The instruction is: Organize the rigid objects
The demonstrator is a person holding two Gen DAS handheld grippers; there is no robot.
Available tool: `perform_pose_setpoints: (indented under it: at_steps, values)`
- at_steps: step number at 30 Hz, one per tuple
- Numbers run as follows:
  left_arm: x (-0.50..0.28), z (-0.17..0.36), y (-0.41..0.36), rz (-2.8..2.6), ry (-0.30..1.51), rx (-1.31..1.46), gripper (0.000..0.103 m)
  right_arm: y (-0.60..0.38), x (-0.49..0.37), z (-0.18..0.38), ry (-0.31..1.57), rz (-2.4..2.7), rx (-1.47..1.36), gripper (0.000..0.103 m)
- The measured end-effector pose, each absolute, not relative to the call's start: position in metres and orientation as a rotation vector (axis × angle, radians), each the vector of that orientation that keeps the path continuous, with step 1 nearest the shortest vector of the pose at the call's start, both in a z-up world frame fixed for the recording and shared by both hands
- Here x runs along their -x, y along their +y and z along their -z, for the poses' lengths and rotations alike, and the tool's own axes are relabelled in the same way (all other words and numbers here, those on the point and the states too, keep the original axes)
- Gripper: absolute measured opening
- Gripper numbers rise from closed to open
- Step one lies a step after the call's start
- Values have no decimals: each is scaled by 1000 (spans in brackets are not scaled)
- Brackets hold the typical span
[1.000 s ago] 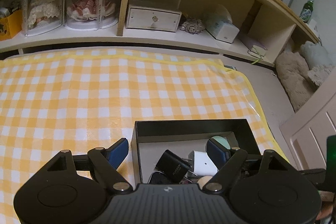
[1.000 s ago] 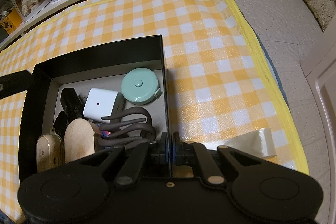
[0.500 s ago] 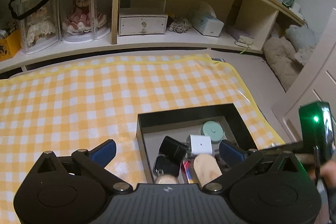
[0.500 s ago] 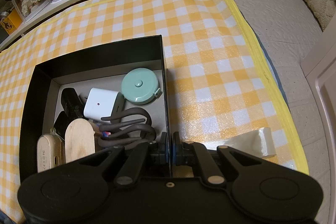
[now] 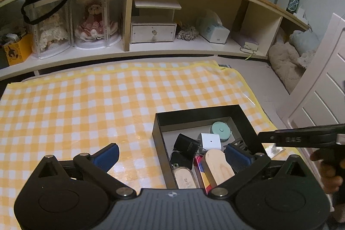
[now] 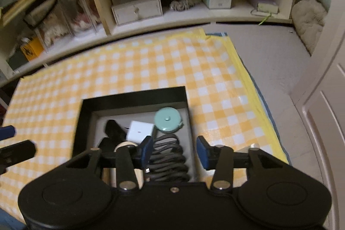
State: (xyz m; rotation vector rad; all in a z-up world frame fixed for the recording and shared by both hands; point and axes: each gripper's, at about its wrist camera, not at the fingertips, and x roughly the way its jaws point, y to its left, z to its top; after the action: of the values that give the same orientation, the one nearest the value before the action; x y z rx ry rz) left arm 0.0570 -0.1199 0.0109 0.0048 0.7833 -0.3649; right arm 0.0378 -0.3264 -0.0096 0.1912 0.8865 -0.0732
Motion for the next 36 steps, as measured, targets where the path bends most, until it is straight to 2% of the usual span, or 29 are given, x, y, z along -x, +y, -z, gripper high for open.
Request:
perform_pose_setpoints:
  at_steps: [4, 7, 15, 24, 36]
  values:
    - [-48, -18, -112, 347, 767, -7, 103, -318, -14, -3, 851, 82, -183, 58]
    - [-40, -24, -107, 359, 747, -6, 103, -313, 4, -11, 821, 103, -186, 71]
    - [-17, -30, -99, 407, 740, -25, 103, -297, 42, -22, 772, 151, -161, 93]
    - [6, -30, -93, 400, 706, -68, 103, -281, 72, -23, 734, 206, -106, 101]
    - [15, -14, -83, 336, 723, -104, 103, -271, 82, -14, 732, 195, -98, 103]
